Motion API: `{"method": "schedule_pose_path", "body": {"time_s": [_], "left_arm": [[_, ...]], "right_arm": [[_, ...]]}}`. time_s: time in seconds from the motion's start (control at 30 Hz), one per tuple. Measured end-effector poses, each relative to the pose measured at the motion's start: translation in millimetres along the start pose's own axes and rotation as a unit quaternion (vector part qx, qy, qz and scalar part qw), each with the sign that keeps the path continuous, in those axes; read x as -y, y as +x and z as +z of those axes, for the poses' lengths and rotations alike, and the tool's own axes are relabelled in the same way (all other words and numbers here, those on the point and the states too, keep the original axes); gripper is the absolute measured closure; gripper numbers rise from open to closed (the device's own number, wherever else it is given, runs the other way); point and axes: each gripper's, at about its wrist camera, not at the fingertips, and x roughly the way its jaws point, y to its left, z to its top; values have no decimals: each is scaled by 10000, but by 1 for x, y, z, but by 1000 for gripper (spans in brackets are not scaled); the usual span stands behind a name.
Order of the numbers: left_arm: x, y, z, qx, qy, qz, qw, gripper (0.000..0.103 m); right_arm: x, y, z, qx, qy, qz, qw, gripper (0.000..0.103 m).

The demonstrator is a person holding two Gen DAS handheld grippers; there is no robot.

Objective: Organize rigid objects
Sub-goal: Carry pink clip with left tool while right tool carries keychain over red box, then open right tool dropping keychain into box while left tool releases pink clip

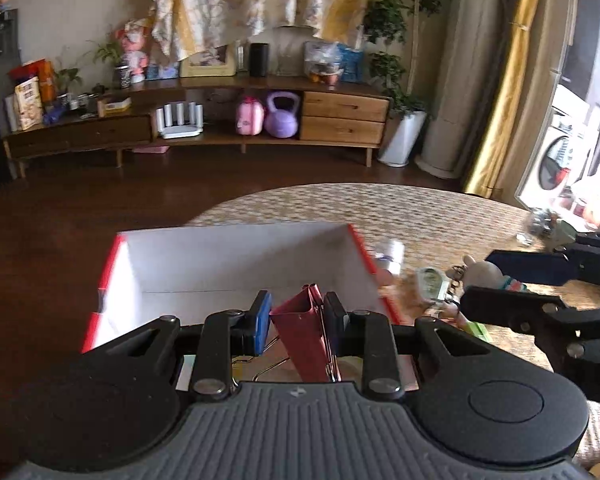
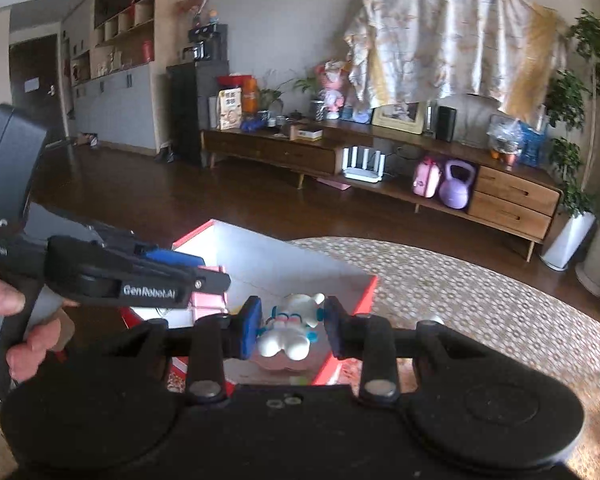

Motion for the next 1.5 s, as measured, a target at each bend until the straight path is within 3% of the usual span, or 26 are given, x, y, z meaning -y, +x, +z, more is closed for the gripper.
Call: {"method": "schedule_pose_path", "body": {"time_s": [0.37, 0.77, 1.0, 1.23, 1.5], "left_arm": [[-56, 45, 3, -367, 155, 726, 9966, 75], [-80, 102, -10, -879, 360, 1108, 9893, 75], [-82, 122, -16, -1149, 601, 1334, 9825, 75], [-75, 130, -14, -1494, 792, 1193, 9784, 75], [-75, 135, -18, -1902, 739, 1057, 9732, 75]], "right_arm": [[-22, 81, -3, -589, -182, -36, 9981, 70], [-35, 156, -24, -1334, -62, -86, 9910, 70], [-35, 171, -30, -1680, 28, -38, 9858, 70], [-38, 172, -32, -1783, -20, 11, 9840, 67], [-34, 156, -24, -1596, 32, 93, 9871, 53]]}}
